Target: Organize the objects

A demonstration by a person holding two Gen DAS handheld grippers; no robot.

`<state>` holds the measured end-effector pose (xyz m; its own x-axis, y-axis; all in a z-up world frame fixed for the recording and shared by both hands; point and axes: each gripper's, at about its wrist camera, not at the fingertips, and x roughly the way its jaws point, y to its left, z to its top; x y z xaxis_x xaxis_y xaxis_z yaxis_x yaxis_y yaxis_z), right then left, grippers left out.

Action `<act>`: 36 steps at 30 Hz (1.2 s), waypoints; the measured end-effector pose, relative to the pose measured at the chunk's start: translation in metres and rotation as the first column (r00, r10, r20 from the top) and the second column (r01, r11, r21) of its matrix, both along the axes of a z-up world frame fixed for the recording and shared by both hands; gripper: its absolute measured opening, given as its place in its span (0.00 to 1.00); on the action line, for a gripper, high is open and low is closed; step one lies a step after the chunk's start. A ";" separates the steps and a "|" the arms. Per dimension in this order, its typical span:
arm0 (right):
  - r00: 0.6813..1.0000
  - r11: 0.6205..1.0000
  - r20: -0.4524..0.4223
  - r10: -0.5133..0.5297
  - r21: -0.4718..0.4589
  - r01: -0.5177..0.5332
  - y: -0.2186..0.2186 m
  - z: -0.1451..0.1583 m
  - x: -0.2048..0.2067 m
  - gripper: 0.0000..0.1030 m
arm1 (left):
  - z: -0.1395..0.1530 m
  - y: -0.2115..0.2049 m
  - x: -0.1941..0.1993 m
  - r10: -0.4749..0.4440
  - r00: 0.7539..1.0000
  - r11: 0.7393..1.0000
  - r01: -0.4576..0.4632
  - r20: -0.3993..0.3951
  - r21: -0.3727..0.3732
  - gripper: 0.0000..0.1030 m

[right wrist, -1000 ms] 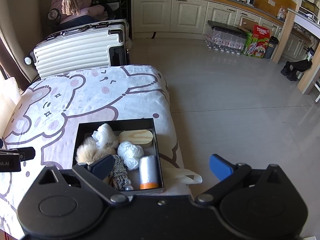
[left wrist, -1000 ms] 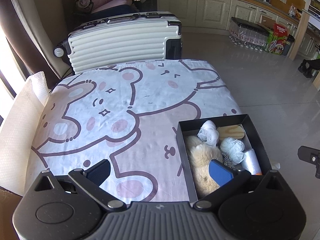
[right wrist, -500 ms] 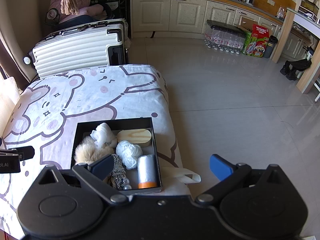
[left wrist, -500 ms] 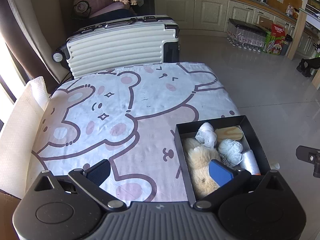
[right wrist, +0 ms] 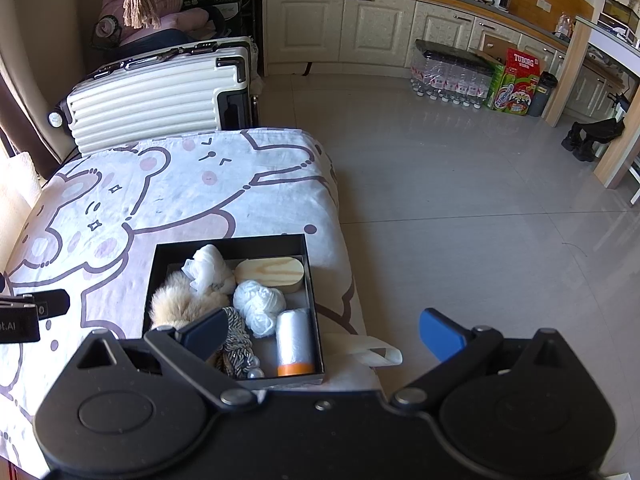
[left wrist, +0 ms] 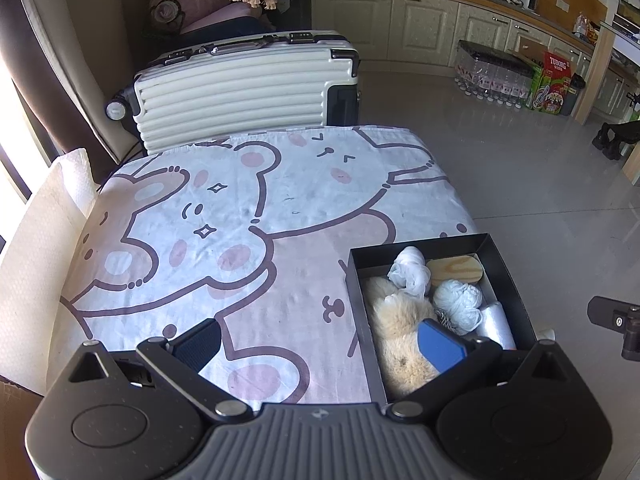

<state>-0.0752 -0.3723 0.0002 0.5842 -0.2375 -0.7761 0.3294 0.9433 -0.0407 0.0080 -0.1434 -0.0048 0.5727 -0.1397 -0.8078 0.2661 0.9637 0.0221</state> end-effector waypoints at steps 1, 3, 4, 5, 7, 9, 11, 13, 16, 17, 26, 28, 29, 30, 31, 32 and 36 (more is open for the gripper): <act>1.000 1.000 0.000 0.000 0.000 0.000 0.000 0.000 0.000 1.00 | 0.000 0.000 0.000 0.000 1.000 1.000 0.000 0.000 -0.001 1.00; 1.000 1.000 0.000 0.001 0.000 -0.001 0.000 0.000 0.000 1.00 | 0.000 0.000 0.000 -0.001 1.000 1.000 0.001 -0.001 -0.003 1.00; 1.000 1.000 0.000 0.001 0.000 -0.001 0.000 0.000 0.000 1.00 | 0.000 0.000 0.000 -0.001 1.000 1.000 0.001 -0.001 -0.004 1.00; 1.000 1.000 0.000 0.000 0.000 0.000 0.000 0.000 0.000 1.00 | 0.000 0.000 0.000 -0.002 1.000 1.000 0.002 -0.001 -0.004 1.00; 1.000 1.000 0.000 0.000 0.000 0.000 0.000 0.000 0.000 1.00 | 0.000 0.000 0.000 -0.004 1.000 1.000 0.004 -0.003 -0.004 1.00; 1.000 1.000 0.000 0.000 0.000 0.000 0.000 0.000 0.000 1.00 | 0.000 -0.001 -0.001 -0.006 1.000 1.000 0.006 -0.002 -0.003 1.00; 1.000 1.000 0.000 0.000 0.000 0.000 0.000 0.000 0.000 1.00 | 0.000 -0.001 -0.001 -0.008 1.000 1.000 0.008 0.000 -0.003 1.00; 1.000 1.000 -0.001 0.000 0.000 0.000 0.000 0.000 0.000 1.00 | 0.000 -0.001 -0.001 -0.010 1.000 1.000 0.010 -0.001 -0.006 1.00; 1.000 1.000 -0.001 0.000 0.000 0.000 0.000 0.000 0.000 1.00 | 0.000 -0.001 -0.001 -0.010 1.000 1.000 0.010 0.000 -0.007 1.00; 1.000 1.000 -0.001 0.000 0.000 0.000 0.000 0.000 0.000 1.00 | 0.000 -0.001 -0.001 -0.010 1.000 1.000 0.010 -0.001 -0.007 1.00; 1.000 1.000 0.000 0.000 0.001 0.000 0.000 -0.001 0.000 1.00 | 0.000 -0.002 -0.001 -0.007 1.000 1.000 0.007 -0.008 -0.013 1.00; 1.000 1.000 0.000 0.000 0.001 0.000 0.000 -0.001 0.000 1.00 | 0.000 -0.002 -0.001 -0.008 1.000 1.000 0.008 -0.008 -0.011 1.00; 1.000 1.000 0.000 0.000 0.001 0.000 0.000 -0.001 0.000 1.00 | 0.000 -0.002 0.000 -0.009 1.000 1.000 0.009 -0.008 -0.011 1.00; 1.000 1.000 0.000 0.000 0.001 0.000 0.000 -0.001 0.000 1.00 | 0.000 -0.002 0.000 -0.009 1.000 1.000 0.009 -0.008 -0.011 1.00; 1.000 1.000 0.000 0.000 0.001 0.000 0.000 -0.001 0.000 1.00 | 0.000 -0.001 0.000 -0.009 1.000 1.000 0.008 -0.008 -0.011 1.00; 1.000 1.000 -0.001 0.000 0.001 0.000 0.000 -0.001 0.000 1.00 | 0.000 -0.001 0.000 -0.008 1.000 1.000 0.008 -0.008 -0.011 1.00; 1.000 1.000 -0.001 0.000 0.001 0.000 0.000 -0.001 0.000 1.00 | 0.000 -0.001 0.000 -0.008 1.000 1.000 0.008 -0.009 -0.012 1.00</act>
